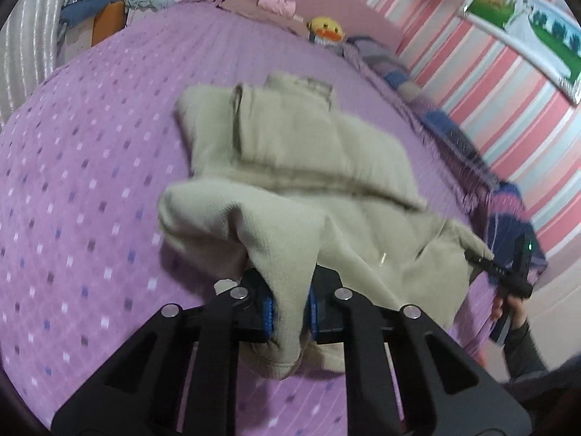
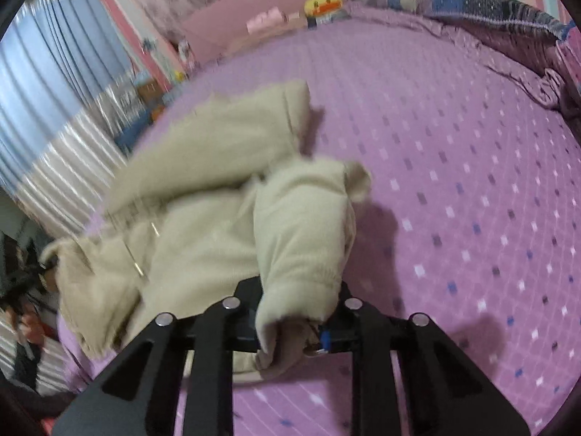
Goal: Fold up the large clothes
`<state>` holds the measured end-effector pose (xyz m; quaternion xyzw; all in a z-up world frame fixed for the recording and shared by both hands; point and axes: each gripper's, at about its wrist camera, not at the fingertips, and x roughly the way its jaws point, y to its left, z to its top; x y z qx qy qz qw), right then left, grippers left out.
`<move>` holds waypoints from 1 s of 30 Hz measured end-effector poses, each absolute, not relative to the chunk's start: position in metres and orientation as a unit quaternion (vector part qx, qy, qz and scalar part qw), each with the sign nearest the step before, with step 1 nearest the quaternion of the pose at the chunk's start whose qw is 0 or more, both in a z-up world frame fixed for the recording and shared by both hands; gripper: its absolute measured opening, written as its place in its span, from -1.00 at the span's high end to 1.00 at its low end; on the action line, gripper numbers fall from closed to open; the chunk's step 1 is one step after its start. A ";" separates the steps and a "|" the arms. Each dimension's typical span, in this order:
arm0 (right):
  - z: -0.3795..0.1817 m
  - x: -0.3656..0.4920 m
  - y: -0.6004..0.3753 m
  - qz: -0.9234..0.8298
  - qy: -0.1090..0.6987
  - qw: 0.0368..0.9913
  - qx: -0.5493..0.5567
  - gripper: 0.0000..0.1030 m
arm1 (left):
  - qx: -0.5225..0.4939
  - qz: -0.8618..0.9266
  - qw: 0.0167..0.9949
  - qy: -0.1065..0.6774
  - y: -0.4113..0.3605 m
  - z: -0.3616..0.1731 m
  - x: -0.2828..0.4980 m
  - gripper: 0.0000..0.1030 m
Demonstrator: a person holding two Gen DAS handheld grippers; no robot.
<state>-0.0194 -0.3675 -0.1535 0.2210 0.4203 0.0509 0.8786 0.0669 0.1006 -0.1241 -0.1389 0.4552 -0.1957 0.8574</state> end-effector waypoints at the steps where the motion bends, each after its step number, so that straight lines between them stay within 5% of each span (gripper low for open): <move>1: -0.147 -0.014 -0.367 0.054 0.410 0.882 0.227 0.60 | -0.135 -0.192 0.860 0.453 0.098 -0.120 0.075 0.77; 16: -0.024 0.158 -0.364 0.060 0.297 0.882 0.361 0.62 | -0.213 -0.105 0.867 0.439 0.098 -0.032 0.235 0.77; 30: -0.132 0.393 -0.347 -0.154 0.445 0.860 0.195 0.62 | -0.163 0.033 0.826 0.539 0.089 -0.165 0.477 0.72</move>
